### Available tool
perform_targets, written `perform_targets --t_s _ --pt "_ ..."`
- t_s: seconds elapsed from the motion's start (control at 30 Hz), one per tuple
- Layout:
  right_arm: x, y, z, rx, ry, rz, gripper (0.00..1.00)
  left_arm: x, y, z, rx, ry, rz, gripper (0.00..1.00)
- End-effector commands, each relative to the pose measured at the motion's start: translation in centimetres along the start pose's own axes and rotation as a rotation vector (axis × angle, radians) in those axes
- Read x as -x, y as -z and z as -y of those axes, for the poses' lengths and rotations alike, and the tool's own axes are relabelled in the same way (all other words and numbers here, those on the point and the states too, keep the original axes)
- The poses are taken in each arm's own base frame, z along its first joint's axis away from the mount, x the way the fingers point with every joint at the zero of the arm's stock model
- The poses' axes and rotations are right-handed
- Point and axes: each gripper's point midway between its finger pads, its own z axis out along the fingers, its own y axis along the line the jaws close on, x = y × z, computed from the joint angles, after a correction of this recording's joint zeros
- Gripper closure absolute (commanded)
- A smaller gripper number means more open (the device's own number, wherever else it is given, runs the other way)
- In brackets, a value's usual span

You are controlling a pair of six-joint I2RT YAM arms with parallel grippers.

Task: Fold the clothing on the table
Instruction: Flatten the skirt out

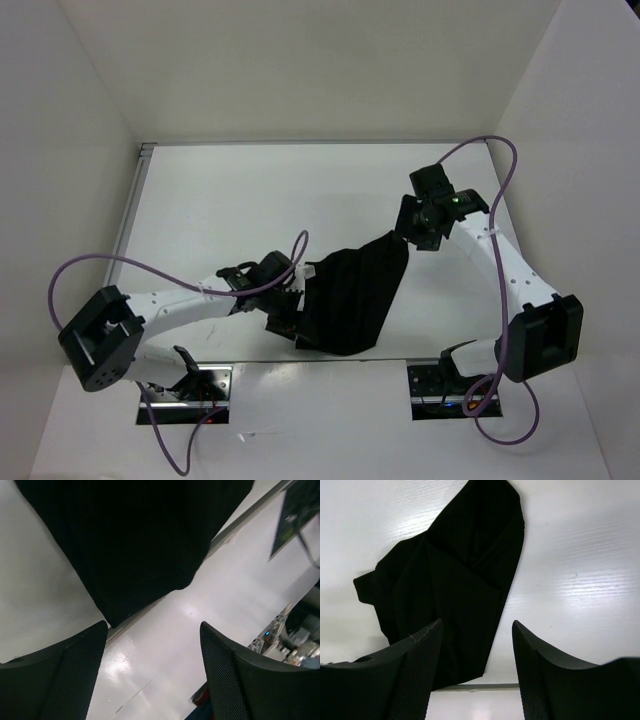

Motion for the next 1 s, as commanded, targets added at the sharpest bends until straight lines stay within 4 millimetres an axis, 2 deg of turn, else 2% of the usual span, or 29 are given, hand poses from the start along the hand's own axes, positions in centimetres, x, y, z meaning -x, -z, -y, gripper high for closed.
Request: perform_targets --t_s 0.0,0.1,0.13,0.23,0.37,0.43,0.53,0.6,0.8,0.87,0.93,0.97 --pt "-0.3 -0.8 -0.8 0.038 -0.002 -0.006 0.37 -0.5 -1.0 0.7 0.003 -0.009 -0.04 0.19" --pt "-1.1 -1.4 -0.6 0.036 -0.011 -0.029 0.37 0.2 -1.4 0.6 0.031 -0.02 -0.022 0.22" --pt "-1.2 -1.1 -0.5 0.039 -0.011 -0.024 0.37 0.5 -1.6 -0.1 0.065 -0.026 -0.005 0.22" --pt "-1.1 -0.4 -0.5 0.053 -0.014 -0.002 0.37 1.9 -1.2 0.1 0.099 -0.045 0.042 0.23" --pt "-1.1 0.3 -0.4 0.067 -0.015 0.018 0.37 2.6 -1.3 0.3 0.102 -0.041 0.059 0.23" --pt "-1.0 0.6 -0.4 0.073 -0.016 0.027 0.37 2.9 -1.8 0.3 0.098 -0.043 0.063 0.27" --pt "-1.2 0.6 -0.1 0.056 -0.016 0.024 0.37 2.3 -2.7 -0.4 0.104 -0.029 0.027 0.51" --pt "-1.1 0.8 -0.1 0.055 -0.016 0.022 0.37 1.8 -3.1 -1.2 0.121 -0.045 0.004 0.59" --pt "-0.9 1.0 0.0 0.047 -0.016 0.027 0.37 1.2 -3.2 -2.4 0.166 -0.057 -0.02 0.59" --pt "-1.0 1.0 -0.1 0.055 -0.016 0.023 0.37 1.2 -3.0 -2.5 0.181 -0.052 -0.025 0.5" --pt "-1.0 1.0 -0.1 0.055 -0.016 0.023 0.37 1.2 -2.7 -2.5 0.188 -0.044 -0.018 0.47" --pt "-1.0 1.0 -0.1 0.055 -0.016 0.023 0.37 1.6 -2.1 -1.8 0.175 -0.053 -0.001 0.44"
